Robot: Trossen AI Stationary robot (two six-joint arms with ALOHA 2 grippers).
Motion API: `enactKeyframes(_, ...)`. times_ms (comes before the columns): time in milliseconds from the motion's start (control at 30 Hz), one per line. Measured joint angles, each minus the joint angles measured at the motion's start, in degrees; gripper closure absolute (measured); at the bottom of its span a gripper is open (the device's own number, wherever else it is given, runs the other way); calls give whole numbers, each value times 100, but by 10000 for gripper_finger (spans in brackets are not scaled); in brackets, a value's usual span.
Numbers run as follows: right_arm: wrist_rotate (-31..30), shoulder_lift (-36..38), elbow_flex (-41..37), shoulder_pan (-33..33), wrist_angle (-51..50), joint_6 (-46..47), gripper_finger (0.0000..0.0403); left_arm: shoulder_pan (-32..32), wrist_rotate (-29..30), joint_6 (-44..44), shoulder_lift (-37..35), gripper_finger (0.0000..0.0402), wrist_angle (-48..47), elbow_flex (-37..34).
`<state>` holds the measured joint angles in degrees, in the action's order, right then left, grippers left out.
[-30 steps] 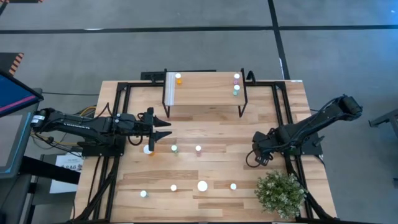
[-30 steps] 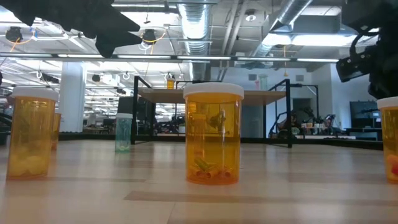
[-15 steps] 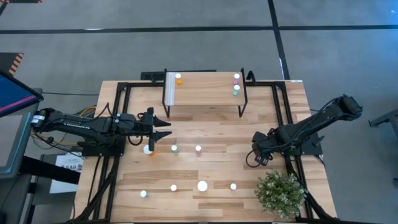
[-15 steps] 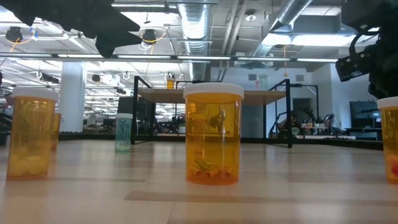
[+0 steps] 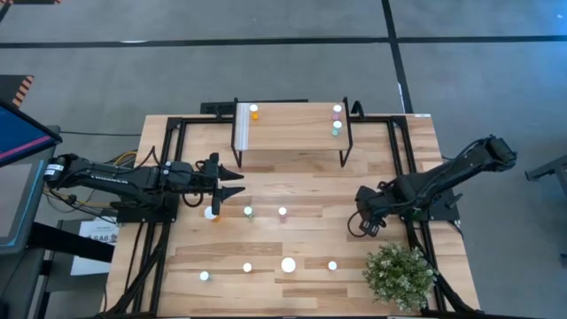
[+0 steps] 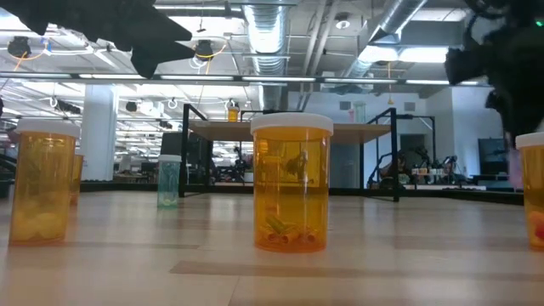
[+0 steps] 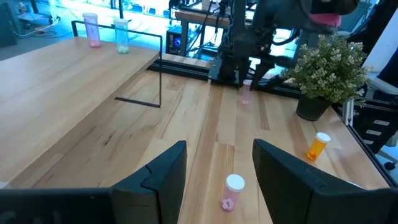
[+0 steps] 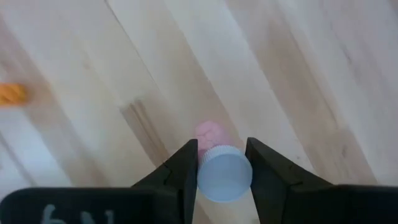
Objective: Pick and place medicine bottles onto shelf by color
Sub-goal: Put the right pink pill bottle on the shelf
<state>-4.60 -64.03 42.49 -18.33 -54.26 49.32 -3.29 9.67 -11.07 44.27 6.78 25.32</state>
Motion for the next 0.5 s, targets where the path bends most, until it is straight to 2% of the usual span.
enactKeyframes(233, -143, 0, 898, 750, 277, -1136, 267, 0, 0, 0, 0, 230, 42, 0)
enactKeyframes(500, -148, -20, 1999, 2138, 731, -2793, 264, 0, 4, 28, 0, 230, 57, 0)
